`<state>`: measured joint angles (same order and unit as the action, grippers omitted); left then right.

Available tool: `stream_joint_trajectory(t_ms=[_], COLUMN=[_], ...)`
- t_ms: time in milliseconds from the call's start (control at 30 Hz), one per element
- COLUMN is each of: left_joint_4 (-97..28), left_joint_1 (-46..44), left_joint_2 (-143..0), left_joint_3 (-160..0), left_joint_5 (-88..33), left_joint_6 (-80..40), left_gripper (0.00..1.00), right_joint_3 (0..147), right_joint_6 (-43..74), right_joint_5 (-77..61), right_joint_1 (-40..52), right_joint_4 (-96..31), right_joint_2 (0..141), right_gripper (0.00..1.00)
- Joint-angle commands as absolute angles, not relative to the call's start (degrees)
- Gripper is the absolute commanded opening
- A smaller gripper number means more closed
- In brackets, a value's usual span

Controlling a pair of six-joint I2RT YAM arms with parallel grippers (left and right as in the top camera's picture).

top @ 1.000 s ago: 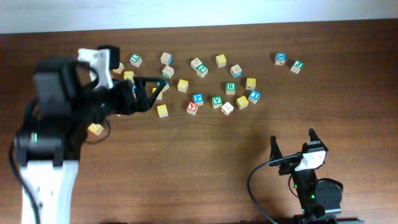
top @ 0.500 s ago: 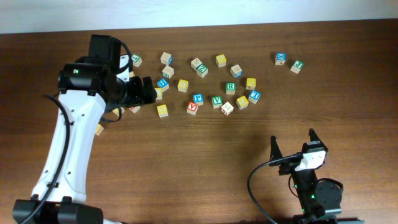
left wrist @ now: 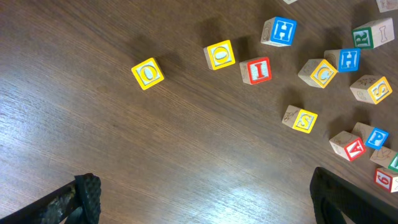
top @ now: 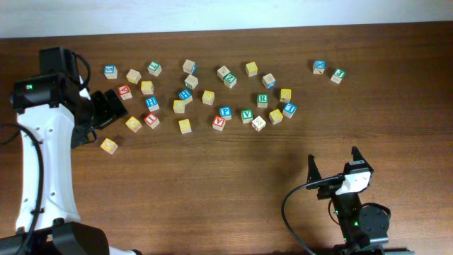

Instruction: Spell out RSS

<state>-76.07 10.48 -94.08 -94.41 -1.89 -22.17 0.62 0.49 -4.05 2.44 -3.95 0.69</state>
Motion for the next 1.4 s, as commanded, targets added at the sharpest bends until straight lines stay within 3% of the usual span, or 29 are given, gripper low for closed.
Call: stream_joint_trajectory(t_ms=[0,233,367,500,700,833,900,967,1133,1200,1267,1367], left_joint_4=[-76.12,-71.13,-67.88,-67.72,-65.23,-61.98,-62.35,-63.86,-68.14,-69.56,-71.16,-71.66], left_joint_1=[10.50,10.50,10.50,10.50,7.11,0.67,-1.08,0.93,12.23,14.20,14.20,14.20], left_joint_2=[-95.20,-97.54,-97.62,-97.62,-97.67,-97.67,-97.67,-97.67,-97.67,-97.67,-97.67,-97.67], left_joint_3=[-95.22,-92.44,-92.44,-92.44,-92.44,-92.44,-92.44,-92.44,-92.44,-92.44,-92.44,-92.44], left_joint_5=[3.11,2.37,2.35,2.35,-17.80,-14.17,-3.81,2.17,2.39,2.39,2.42,2.39], left_joint_6=[-23.16,-23.86,-32.53,-33.04,-31.81,-31.66,-31.64,-31.66,-31.68,-31.68,-31.66,-31.68], left_gripper=[0.99,0.99,0.99,0.99,0.99,0.99,0.99,0.99,0.99,0.99,0.99,0.99], right_joint_3=[0.32,0.32,0.32,0.32,0.32,0.32,0.32,0.32,0.32,0.32,0.32,0.32], right_joint_6=[0.89,0.89,0.89,0.89,0.89,0.89,0.89,0.89,0.86,5.85,15.59,23.83], right_joint_5=[-3.81,-3.84,-3.84,-3.81,-3.81,-3.81,-3.81,-3.81,-3.01,-13.61,-32.69,-34.94], right_joint_1=[2.22,2.22,2.22,2.22,2.22,2.22,2.22,2.22,2.22,2.22,2.22,2.22], right_joint_4=[-4.29,-4.29,-4.32,-4.32,-4.29,-4.29,-4.29,-4.29,-3.11,2.09,2.13,8.75], right_joint_2=[0.21,0.21,0.21,0.21,0.21,0.21,0.21,0.21,0.21,0.21,0.21,0.19], right_gripper=[0.98,0.98,0.98,0.98,0.98,0.98,0.98,0.98,0.98,0.98,0.98,0.98])
